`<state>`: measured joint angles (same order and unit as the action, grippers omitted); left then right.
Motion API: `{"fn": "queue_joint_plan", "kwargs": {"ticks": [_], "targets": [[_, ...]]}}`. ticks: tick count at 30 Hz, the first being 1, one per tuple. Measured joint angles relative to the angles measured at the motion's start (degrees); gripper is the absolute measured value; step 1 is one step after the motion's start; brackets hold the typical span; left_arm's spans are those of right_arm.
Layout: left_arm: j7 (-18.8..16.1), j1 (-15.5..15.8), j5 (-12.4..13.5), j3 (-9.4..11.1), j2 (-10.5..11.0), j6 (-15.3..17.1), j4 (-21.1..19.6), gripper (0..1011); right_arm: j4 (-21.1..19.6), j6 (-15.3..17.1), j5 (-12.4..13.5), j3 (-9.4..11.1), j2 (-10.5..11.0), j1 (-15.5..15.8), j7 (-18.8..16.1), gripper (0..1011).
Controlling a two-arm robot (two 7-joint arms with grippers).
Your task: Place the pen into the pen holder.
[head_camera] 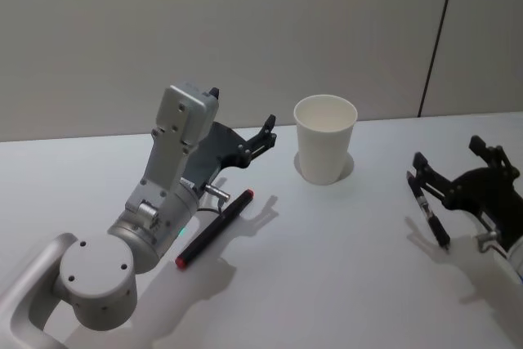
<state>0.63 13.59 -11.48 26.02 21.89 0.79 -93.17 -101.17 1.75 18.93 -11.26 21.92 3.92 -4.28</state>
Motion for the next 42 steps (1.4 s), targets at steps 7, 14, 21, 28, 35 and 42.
{"fn": "queue_joint_plan", "kwargs": {"ticks": [7,14,21,28,35,42], "targets": [[0.0,0.0,0.0,0.0,0.0,0.0,0.0,1001,-0.92,0.1,1.49,0.78,1.16,2.21,1.48,1002],[0.0,0.0,0.0,0.0,0.0,0.0,0.0,1001,-2.01,1.6,2.75,1.54,1.69,3.66,3.92,1002],[0.0,0.0,0.0,0.0,0.0,0.0,0.0,1001,-2.52,4.53,3.13,1.75,1.1,3.35,6.31,1002],[0.0,0.0,0.0,0.0,0.0,0.0,0.0,1001,-2.62,8.26,2.39,1.4,-0.23,2.01,8.14,1001],[0.0,0.0,0.0,0.0,0.0,0.0,0.0,1001,-2.45,12.02,0.68,0.76,-1.5,0.64,9.17,1002],[0.0,0.0,0.0,0.0,0.0,0.0,0.0,1001,-2.12,16.73,-1.47,-0.02,-2.97,-0.91,10.01,1001]]}}
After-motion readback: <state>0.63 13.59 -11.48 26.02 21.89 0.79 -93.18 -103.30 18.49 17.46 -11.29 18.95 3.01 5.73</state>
